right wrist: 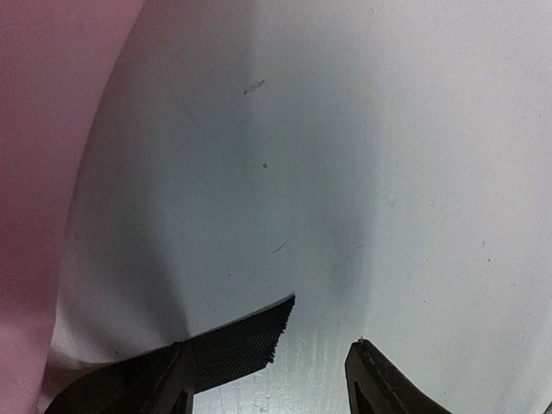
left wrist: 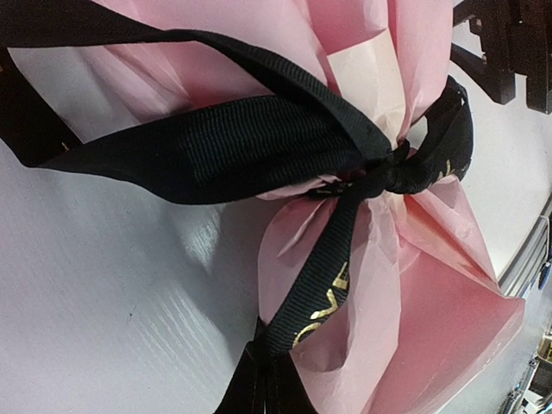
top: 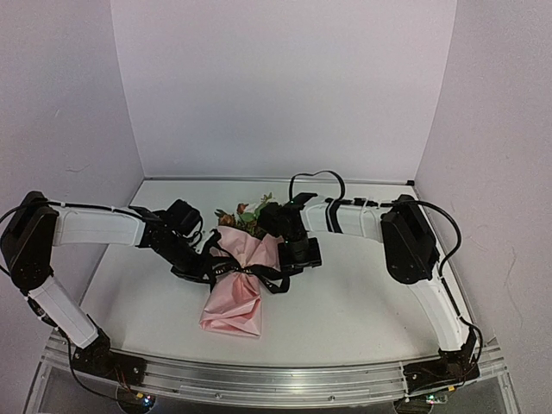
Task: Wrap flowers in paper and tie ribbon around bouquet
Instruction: Tie the half-tied ribbon around the folded bouquet.
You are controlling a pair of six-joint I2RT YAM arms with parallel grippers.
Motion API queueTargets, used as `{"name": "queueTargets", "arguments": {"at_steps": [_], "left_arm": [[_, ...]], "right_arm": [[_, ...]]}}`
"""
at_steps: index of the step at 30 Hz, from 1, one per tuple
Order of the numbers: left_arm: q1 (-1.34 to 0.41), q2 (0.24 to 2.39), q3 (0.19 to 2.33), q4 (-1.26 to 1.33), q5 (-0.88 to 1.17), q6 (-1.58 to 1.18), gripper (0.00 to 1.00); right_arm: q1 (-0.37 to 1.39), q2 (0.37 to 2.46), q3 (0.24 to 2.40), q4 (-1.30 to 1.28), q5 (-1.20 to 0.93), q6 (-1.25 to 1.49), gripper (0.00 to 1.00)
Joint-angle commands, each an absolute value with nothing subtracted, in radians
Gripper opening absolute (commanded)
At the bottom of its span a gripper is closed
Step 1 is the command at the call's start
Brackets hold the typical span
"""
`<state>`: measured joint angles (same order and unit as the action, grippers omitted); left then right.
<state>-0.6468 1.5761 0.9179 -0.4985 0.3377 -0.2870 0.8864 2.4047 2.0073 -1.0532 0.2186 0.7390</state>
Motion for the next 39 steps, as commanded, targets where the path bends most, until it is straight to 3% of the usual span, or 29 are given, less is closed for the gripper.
{"name": "queueTargets", "arguments": {"at_steps": [1,4,10,14,18,29,35,37,39], "left_arm": [[-0.641,1.532,0.900,-0.454,0.374,-0.304,0.00],[-0.642,1.516,0.892,-0.451,0.382,-0.315,0.00],[-0.643,1.495,0.875,-0.449,0.388,-0.327,0.00],[-0.651,1.479,0.863,-0.443,0.402,-0.347,0.00],[-0.676,1.464,0.847,-0.437,0.390,-0.364,0.00],[-0.834,1.436,0.767,-0.391,0.346,-0.479,0.00],[-0.845,1.407,0.750,-0.427,0.244,-0.501,0.00],[-0.840,1.390,0.760,-0.460,0.179,-0.516,0.00],[-0.828,1.377,0.765,-0.487,0.136,-0.520,0.00]], "right_arm": [[0.891,2.454,2.052,-1.087,0.211,0.848,0.59],[0.892,2.468,2.053,-1.086,0.199,0.873,0.54],[0.906,2.478,2.049,-1.086,0.198,0.893,0.36],[0.910,2.470,2.031,-1.080,0.146,0.934,0.15],[0.909,2.386,1.870,-1.006,0.131,0.977,0.00],[0.916,1.907,1.157,-0.724,0.187,1.073,0.00],[0.938,1.848,1.123,-0.620,0.164,0.857,0.00],[0.936,1.847,1.147,-0.583,0.144,0.718,0.07],[0.932,1.856,1.178,-0.540,0.087,0.551,0.24]]}}
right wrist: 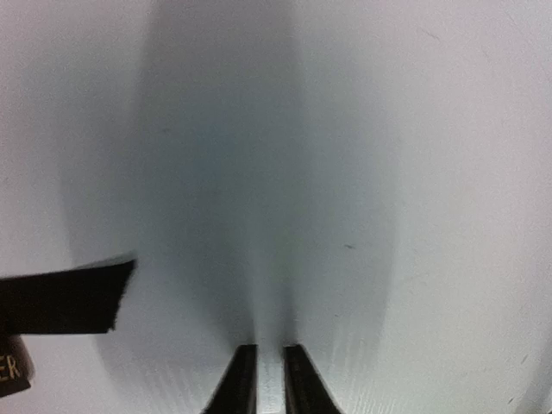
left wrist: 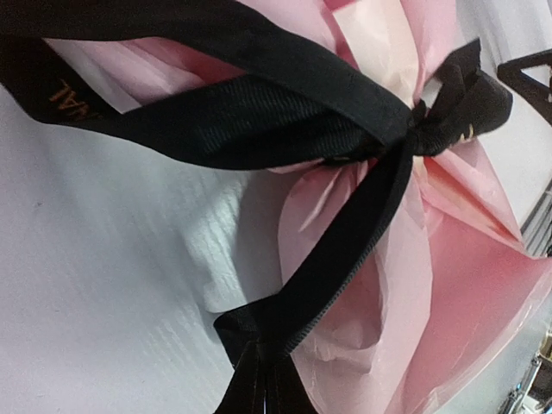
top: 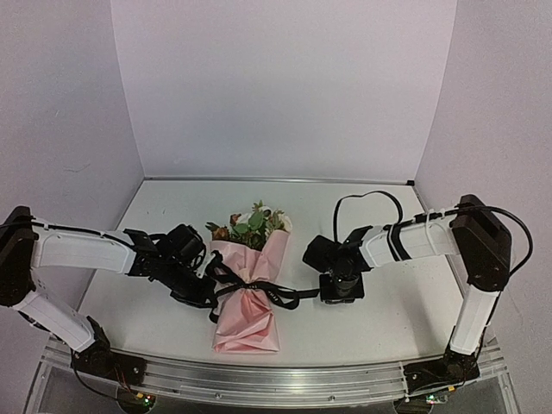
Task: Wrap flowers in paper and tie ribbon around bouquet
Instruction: Tie the half-tied ribbon around the folded bouquet.
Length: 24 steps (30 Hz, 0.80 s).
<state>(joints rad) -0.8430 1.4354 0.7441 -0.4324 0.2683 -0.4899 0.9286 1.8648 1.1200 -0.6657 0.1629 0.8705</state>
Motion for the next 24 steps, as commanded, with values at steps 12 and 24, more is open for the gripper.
{"name": "queueTargets", "arguments": {"at_steps": [12,24], "left_arm": [[-0.725,1.388,0.812,-0.530,0.155,-0.438,0.00],[-0.707,1.421,0.853,-0.539,0.179,-0.410,0.00]], "right_arm": [[0.912,1.909,1.362,-0.535,-0.054,-0.232,0.46],[0.896,2.049,1.394,-0.372,-0.293,-0.433,0.54]]}}
